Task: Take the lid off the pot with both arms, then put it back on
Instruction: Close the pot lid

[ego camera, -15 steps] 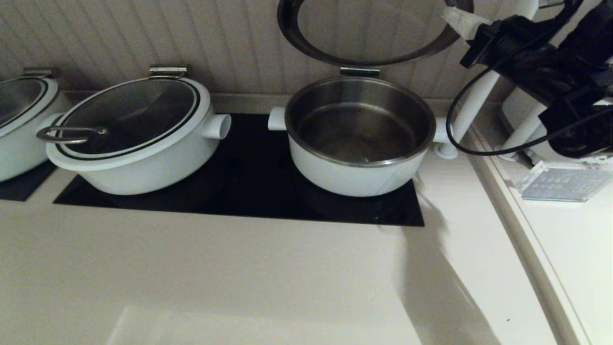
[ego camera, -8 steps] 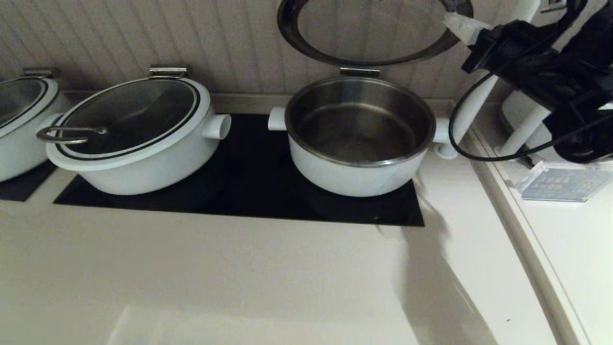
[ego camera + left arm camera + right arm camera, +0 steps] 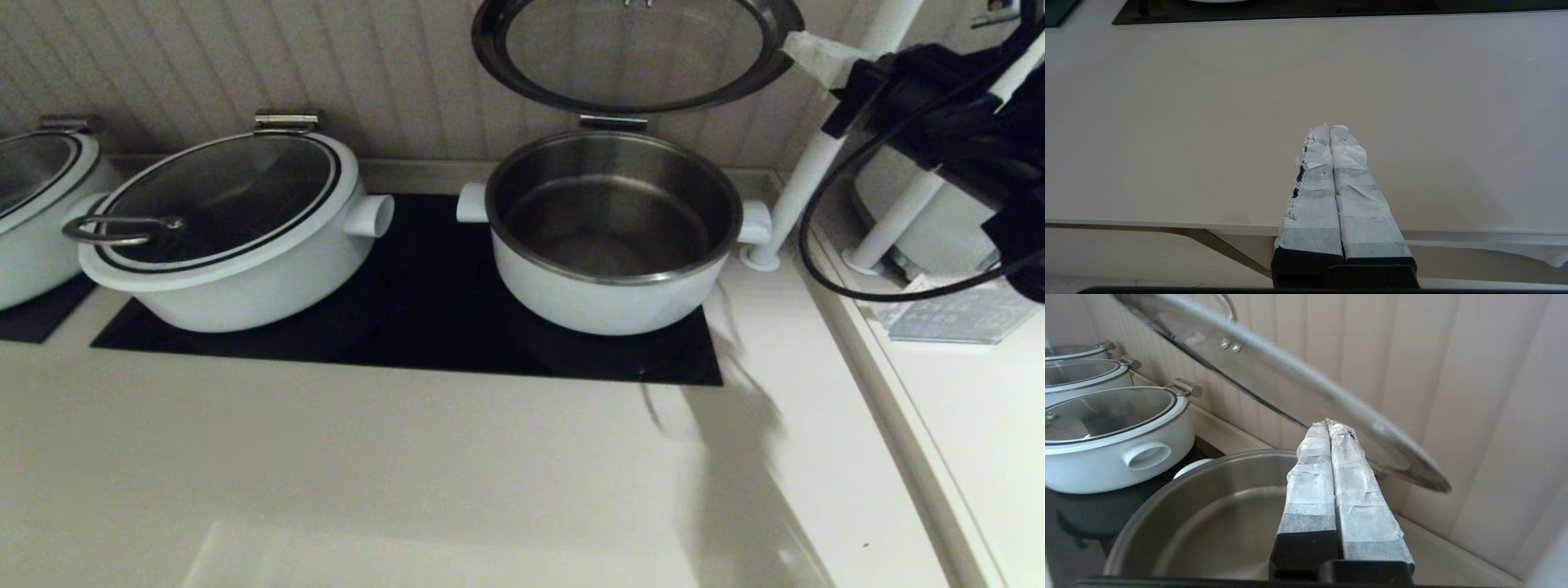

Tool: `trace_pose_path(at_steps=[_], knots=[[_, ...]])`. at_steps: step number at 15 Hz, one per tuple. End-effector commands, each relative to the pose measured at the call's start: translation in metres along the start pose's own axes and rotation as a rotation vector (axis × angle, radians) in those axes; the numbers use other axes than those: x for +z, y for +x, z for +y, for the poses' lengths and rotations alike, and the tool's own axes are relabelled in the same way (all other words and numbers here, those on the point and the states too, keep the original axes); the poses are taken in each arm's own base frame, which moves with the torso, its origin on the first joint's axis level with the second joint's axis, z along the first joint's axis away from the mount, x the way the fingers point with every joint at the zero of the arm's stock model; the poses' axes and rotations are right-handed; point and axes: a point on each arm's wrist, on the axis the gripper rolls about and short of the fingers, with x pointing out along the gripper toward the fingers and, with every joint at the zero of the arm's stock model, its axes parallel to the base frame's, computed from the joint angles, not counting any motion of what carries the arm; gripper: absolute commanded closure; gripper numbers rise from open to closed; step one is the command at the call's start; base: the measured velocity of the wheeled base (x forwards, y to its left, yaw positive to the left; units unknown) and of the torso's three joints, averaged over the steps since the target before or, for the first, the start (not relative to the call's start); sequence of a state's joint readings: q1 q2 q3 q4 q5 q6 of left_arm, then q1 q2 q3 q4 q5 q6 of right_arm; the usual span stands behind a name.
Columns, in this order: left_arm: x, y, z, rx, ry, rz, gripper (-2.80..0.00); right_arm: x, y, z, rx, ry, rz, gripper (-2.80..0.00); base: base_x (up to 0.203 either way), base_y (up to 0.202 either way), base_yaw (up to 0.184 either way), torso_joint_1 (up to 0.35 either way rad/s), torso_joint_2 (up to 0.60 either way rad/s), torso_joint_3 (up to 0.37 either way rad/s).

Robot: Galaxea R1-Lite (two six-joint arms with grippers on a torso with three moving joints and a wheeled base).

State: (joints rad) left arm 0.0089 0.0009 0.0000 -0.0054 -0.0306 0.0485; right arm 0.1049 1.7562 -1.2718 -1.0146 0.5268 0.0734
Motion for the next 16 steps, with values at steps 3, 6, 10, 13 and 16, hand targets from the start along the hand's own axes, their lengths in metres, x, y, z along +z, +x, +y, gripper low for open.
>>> trace_pose_path(at_steps=[3, 6, 10, 13, 16], knots=[[0.0, 0.0, 0.0, 0.002, 0.001, -0.001, 0.0, 0.018, -0.019, 0.013, 0.005, -0.001, -0.002, 0.0, 0.0, 0.0, 0.0, 0.0, 0.0, 0.0], [0.0, 0.0, 0.0, 0.0, 0.001, -0.002, 0.0, 0.033, -0.031, 0.021, 0.004, -0.003, -0.006, 0.0, 0.0, 0.0, 0.0, 0.0, 0.0, 0.0], [0.0, 0.0, 0.0, 0.0, 0.001, 0.0, 0.0, 0.044, -0.041, 0.024, -0.005, 0.0, 0.008, 0.0, 0.0, 0.0, 0.0, 0.0, 0.0, 0.0], [0.0, 0.0, 0.0, 0.0, 0.001, -0.002, 0.0, 0.052, -0.035, 0.022, -0.003, -0.015, -0.018, 0.0, 0.0, 0.0, 0.0, 0.0, 0.0, 0.0], [0.0, 0.0, 0.0, 0.002, 0.001, -0.001, 0.0, 0.059, -0.022, 0.015, -0.001, -0.025, -0.033, 0.0, 0.0, 0.0, 0.0, 0.0, 0.0, 0.0]])
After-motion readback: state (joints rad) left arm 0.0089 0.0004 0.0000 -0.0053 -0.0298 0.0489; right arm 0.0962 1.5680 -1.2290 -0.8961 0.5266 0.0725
